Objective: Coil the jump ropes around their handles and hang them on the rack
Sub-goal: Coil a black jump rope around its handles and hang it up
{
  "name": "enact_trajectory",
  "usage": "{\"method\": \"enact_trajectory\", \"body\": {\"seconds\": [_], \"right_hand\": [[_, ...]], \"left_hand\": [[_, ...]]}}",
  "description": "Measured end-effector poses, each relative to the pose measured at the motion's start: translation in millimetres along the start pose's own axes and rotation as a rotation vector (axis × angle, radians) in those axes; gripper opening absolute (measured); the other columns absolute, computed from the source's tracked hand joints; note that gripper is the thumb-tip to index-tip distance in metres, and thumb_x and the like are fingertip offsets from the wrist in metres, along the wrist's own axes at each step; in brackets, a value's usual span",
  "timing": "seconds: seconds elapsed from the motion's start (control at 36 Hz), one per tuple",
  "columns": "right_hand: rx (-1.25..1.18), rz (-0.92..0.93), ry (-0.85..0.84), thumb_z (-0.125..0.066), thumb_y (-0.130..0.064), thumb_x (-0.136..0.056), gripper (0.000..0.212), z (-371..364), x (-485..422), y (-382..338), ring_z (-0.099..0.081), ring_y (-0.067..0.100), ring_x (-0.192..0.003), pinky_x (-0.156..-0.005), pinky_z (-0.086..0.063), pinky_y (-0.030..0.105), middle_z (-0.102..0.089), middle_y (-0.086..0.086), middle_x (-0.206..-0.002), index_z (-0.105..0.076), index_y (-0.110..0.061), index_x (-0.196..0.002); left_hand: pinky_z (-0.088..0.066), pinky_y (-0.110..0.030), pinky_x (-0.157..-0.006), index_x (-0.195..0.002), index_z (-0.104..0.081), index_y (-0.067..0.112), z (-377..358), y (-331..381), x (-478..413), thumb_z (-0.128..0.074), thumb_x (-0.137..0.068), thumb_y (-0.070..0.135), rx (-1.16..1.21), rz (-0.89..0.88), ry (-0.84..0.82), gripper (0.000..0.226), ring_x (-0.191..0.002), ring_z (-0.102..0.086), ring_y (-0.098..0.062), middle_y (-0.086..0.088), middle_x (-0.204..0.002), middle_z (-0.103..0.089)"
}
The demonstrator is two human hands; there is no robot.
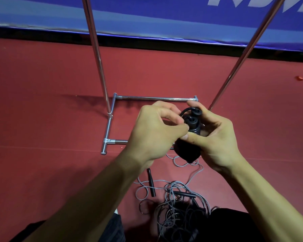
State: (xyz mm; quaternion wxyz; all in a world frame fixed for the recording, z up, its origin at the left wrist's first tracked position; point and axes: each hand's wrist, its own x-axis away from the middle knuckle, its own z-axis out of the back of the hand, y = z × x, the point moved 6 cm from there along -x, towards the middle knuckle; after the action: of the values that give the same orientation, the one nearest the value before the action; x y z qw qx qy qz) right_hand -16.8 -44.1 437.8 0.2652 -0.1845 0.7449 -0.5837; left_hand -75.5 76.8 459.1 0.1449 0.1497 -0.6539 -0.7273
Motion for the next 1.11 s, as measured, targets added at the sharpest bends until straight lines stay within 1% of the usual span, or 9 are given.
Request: {"method": "enact_trajectory", "body": {"seconds": [0.14,0.25,0.33,0.47,0.61,0.72,0.83,1.0,1.11], "right_hand": [[0.006,0.0,0.013,-0.089,-0.023,-0.053,0.063,0,-1,-1,-0.063,0.012,-0.087,-0.086,-0.053,0.027,-0.072,-0.006,-0.098,-0.072,-0.031,-0.114],[0.032,0.001,0.03,-0.088,-0.002,-0.049,0.066,-1,0,0,-0.063,0.009,-0.084,-0.081,-0.053,0.022,-0.073,-0.007,-0.093,-0.074,-0.03,-0.107],[0.088,0.012,0.04,-0.085,0.008,-0.054,0.067,1,0,-1,-0.063,0.006,-0.082,-0.079,-0.052,0.02,-0.073,-0.008,-0.09,-0.069,-0.026,-0.109],[0.259,0.065,0.052,-0.078,-0.005,-0.066,0.047,-5,2,-4,-0.062,0.002,-0.083,-0.078,-0.049,0.018,-0.07,-0.011,-0.092,-0.066,-0.023,-0.109],[0.405,0.15,-0.021,-0.068,-0.002,-0.078,0.051,-11,1,-9,-0.059,0.0,-0.093,-0.085,-0.045,0.015,-0.06,-0.025,-0.105,-0.053,-0.026,-0.12],[0.5,0.207,-0.024,-0.063,-0.003,-0.082,0.041,-15,0,-8,-0.061,0.0,-0.095,-0.088,-0.046,0.019,-0.062,-0.026,-0.108,-0.058,-0.027,-0.115],[0.498,0.227,0.02,-0.062,-0.02,-0.078,0.032,-15,-1,-10,-0.061,0.003,-0.081,-0.078,-0.048,0.019,-0.063,-0.023,-0.098,-0.057,-0.032,-0.107],[0.557,0.189,0.056,-0.059,-0.03,-0.074,0.03,-14,-2,-4,-0.062,0.007,-0.077,-0.075,-0.051,0.026,-0.065,-0.022,-0.093,-0.057,-0.04,-0.103],[0.568,0.158,0.071,-0.066,-0.042,-0.076,0.029,-9,0,-1,-0.061,0.014,-0.076,-0.074,-0.051,0.027,-0.064,-0.013,-0.092,-0.056,-0.037,-0.103]], "left_hand": [[-0.05,-0.027,-0.062,-0.053,-0.064,0.018,-5,-2,-1,-0.065,-0.054,0.014,-0.048,-0.043,0.049,0.004,-0.067,-0.059,-0.006,0.016,-0.085,-0.06],[-0.047,-0.03,-0.061,-0.058,-0.058,0.01,-9,-3,1,-0.058,-0.059,0.018,-0.157,-0.122,0.04,0.007,-0.063,-0.055,-0.009,0.013,-0.09,-0.055],[-0.038,-0.02,-0.061,-0.059,-0.051,0.013,-12,-3,2,-0.054,-0.064,0.018,-0.24,-0.193,0.032,0.008,-0.06,-0.048,-0.003,0.011,-0.093,-0.052],[-0.03,-0.008,-0.057,-0.058,-0.045,0.013,-11,-4,-2,-0.05,-0.069,0.015,-0.338,-0.254,0.044,0.012,-0.059,-0.044,0.005,0.006,-0.094,-0.05],[-0.032,-0.006,-0.063,-0.051,-0.05,0.018,-2,-6,-8,-0.049,-0.067,0.021,-0.211,-0.12,0.024,0.016,-0.07,-0.048,0.004,0.011,-0.088,-0.052],[-0.036,-0.015,-0.064,-0.048,-0.048,0.006,-1,-9,-10,-0.045,-0.067,0.021,-0.099,-0.039,0.01,0.025,-0.07,-0.049,0.0,0.01,-0.085,-0.052],[-0.033,-0.025,-0.062,-0.063,-0.044,-0.015,-1,-7,-10,-0.044,-0.068,0.017,0.02,-0.026,-0.011,0.033,-0.067,-0.044,-0.004,0.012,-0.079,-0.049],[-0.023,-0.033,-0.06,-0.072,-0.055,-0.001,-3,-9,-12,-0.045,-0.069,0.009,0.173,0.064,-0.089,0.014,-0.07,-0.036,-0.012,0.007,-0.073,-0.043],[-0.022,-0.029,-0.055,-0.072,-0.053,0.0,-10,-10,-13,-0.046,-0.074,0.004,0.167,0.112,-0.171,0.008,-0.065,-0.032,-0.012,0.006,-0.069,-0.04]]}}
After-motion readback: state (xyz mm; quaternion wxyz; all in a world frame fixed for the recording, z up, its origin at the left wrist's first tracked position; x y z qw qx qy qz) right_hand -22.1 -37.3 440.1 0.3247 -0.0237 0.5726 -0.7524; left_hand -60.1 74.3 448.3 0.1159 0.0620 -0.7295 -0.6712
